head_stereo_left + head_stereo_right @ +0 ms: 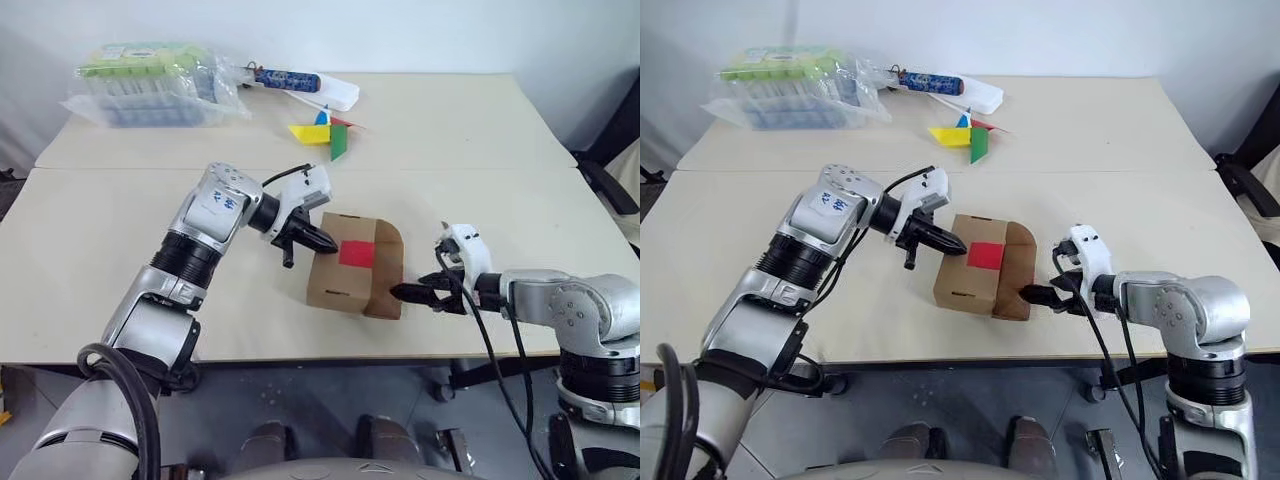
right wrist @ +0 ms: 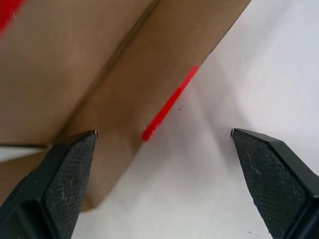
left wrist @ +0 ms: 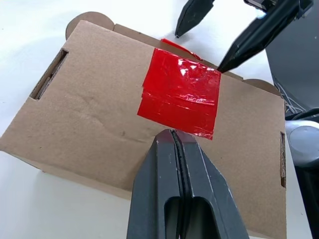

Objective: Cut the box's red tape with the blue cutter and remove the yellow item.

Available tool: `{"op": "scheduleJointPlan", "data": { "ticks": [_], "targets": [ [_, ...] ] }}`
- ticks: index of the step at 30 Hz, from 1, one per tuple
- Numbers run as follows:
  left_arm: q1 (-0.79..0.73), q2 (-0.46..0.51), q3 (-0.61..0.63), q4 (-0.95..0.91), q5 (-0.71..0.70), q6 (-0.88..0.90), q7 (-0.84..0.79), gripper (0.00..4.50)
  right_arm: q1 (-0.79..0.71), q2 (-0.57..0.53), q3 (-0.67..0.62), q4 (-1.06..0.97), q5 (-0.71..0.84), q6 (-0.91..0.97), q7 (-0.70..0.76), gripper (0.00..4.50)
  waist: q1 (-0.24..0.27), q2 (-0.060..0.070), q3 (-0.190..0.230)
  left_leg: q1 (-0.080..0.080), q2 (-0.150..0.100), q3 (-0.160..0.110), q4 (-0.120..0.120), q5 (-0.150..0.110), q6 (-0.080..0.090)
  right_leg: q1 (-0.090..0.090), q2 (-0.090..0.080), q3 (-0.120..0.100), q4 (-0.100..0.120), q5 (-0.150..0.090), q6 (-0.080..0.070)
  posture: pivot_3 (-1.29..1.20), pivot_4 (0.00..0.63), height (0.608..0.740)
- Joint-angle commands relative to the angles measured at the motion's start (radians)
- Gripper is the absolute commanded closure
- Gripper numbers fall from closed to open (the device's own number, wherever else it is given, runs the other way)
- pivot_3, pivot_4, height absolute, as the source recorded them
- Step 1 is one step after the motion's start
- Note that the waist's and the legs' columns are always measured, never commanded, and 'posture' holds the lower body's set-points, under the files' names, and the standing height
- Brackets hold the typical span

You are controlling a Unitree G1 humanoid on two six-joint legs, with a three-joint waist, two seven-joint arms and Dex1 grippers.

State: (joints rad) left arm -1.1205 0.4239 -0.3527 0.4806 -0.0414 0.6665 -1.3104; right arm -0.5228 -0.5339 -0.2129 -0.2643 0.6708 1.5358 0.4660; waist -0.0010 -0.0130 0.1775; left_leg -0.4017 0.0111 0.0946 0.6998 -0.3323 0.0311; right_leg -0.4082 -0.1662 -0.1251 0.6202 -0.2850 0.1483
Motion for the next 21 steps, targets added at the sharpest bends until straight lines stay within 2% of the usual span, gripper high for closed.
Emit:
{"op": "scheduleJointPlan", "data": {
  "ticks": [1, 9, 14, 17, 19, 20, 21],
  "targets": [
    [0.031, 0.003, -0.026, -0.023, 0.005, 0.022, -0.001, 4.5, -0.005, 0.08, -0.059, 0.051, 0.04, 0.065, 0.008, 0.02, 0.0, 0.0, 0.0, 0.0, 0.0, 0.0, 0.0, 0.0, 0.0, 0.0, 0.0, 0.0, 0.0, 0.0, 0.0, 0.0, 0.15, 0.74],
    [0.045, 0.016, -0.027, -0.059, -0.001, 0.051, -0.002, 4.5, -0.047, 0.16, -0.055, 0.16, 0.027, 0.052, 0.01, 0.02, -0.006, 0.0, -0.001, 0.005, 0.001, 0.0, -0.002, 0.0, 0.0, 0.0, 0.001, 0.005, 0.001, 0.0, 0.0, 0.0, 0.15, 0.74],
    [0.045, 0.023, -0.028, -0.064, -0.001, 0.057, -0.001, 4.5, -0.057, 0.165, -0.028, 0.196, 0.018, 0.038, 0.016, 0.02, -0.01, 0.0, -0.001, 0.009, 0.001, 0.001, -0.003, 0.0, 0.0, 0.001, 0.001, 0.009, 0.002, 0.0, 0.0, 0.0, 0.15, 0.74],
    [0.044, 0.031, -0.024, -0.065, -0.001, 0.059, 0.002, 4.5, -0.056, 0.162, -0.029, 0.194, 0.022, 0.037, 0.018, 0.59, -0.012, 0.0, -0.001, 0.009, 0.001, 0.001, -0.003, 0.0, 0.0, 0.001, 0.001, 0.009, 0.002, 0.0, 0.0, 0.0, 0.15, 0.74],
    [0.045, 0.033, -0.024, -0.067, -0.001, 0.059, 0.003, 4.5, -0.055, 0.159, -0.03, 0.195, 0.023, 0.037, 0.018, 1.25, -0.012, 0.0, -0.001, 0.009, 0.001, 0.001, -0.004, 0.0, 0.0, 0.001, 0.001, 0.009, 0.002, 0.0, 0.0, 0.0, 0.15, 0.74],
    [0.046, 0.033, -0.024, -0.067, -0.001, 0.058, 0.004, 4.5, -0.057, 0.159, -0.03, 0.195, 0.022, 0.035, 0.016, 1.31, -0.012, 0.0, -0.001, 0.009, 0.001, 0.001, -0.004, 0.0, 0.0, 0.001, 0.001, 0.009, 0.002, 0.0, 0.0, 0.0, 0.15, 0.74],
    [0.047, 0.033, -0.025, -0.067, -0.001, 0.059, 0.005, 4.5, -0.058, 0.157, -0.029, 0.194, 0.022, 0.033, 0.015, 1.7, -0.012, 0.0, -0.001, 0.009, 0.001, 0.001, -0.004, 0.0, 0.0, 0.001, 0.001, 0.009, 0.002, 0.0, 0.0, 0.0, 0.15, 0.74]
  ]
}}
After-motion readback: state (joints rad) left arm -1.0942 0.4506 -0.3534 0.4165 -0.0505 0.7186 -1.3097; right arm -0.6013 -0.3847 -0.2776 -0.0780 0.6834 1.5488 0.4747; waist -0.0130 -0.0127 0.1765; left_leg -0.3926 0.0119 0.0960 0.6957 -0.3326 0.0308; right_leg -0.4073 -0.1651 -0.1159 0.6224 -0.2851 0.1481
